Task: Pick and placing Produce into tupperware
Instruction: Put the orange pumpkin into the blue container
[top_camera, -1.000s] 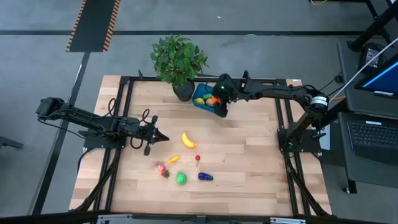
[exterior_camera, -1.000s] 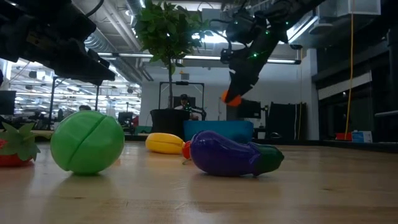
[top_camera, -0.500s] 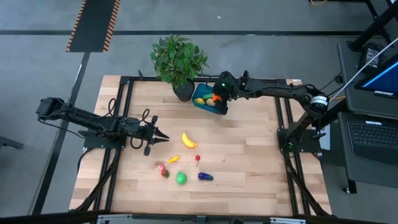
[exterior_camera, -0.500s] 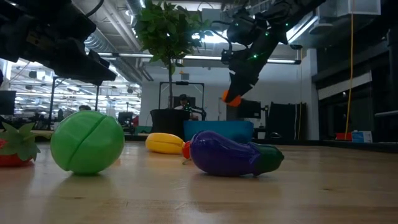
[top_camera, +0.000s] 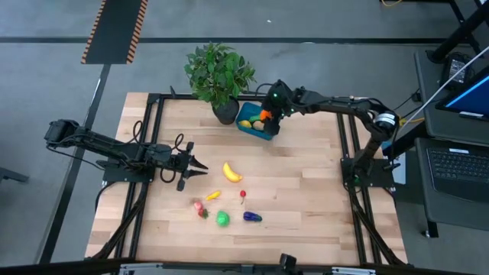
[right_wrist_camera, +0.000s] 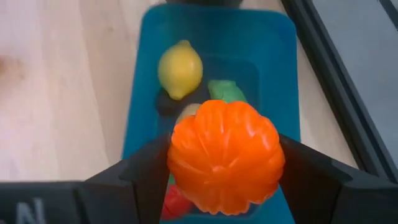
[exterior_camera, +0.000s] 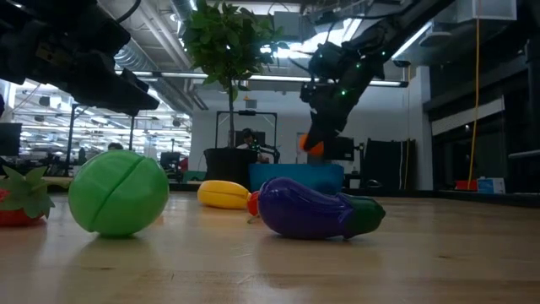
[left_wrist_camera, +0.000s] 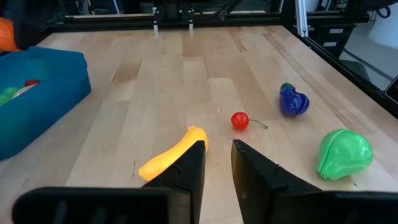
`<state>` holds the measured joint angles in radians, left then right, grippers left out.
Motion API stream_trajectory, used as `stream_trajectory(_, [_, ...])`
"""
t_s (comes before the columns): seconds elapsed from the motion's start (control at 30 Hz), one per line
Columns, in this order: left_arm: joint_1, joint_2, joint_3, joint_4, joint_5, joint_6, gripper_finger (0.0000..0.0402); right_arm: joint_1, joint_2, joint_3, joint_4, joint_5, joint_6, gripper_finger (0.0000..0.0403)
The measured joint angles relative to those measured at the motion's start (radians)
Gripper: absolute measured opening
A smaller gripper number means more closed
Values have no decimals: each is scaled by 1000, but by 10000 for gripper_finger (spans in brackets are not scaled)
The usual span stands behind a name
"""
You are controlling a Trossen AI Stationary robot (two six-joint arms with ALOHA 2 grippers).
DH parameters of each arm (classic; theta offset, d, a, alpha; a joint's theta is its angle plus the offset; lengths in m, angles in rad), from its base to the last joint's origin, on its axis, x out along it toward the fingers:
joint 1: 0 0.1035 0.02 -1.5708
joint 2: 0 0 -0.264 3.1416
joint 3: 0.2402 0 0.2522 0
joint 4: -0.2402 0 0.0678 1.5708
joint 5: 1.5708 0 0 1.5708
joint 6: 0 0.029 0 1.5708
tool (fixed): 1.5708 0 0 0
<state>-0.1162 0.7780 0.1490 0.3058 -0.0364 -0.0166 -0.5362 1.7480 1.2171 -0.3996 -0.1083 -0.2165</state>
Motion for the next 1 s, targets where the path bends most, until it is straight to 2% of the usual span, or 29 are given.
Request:
stream_trajectory(0.37, [0, 0, 0, 0, 0, 0, 73, -18, 41, 0, 94, -78, -2, 251])
stream_trajectory(0.7, [0, 0, 0, 0, -1, 0, 50, -24, 48, -1, 156, -79, -2, 251])
stream_trajectory(1.0, [0, 0, 0, 0, -1, -2, 31, -25, 107, -1, 229, -79, -1, 251])
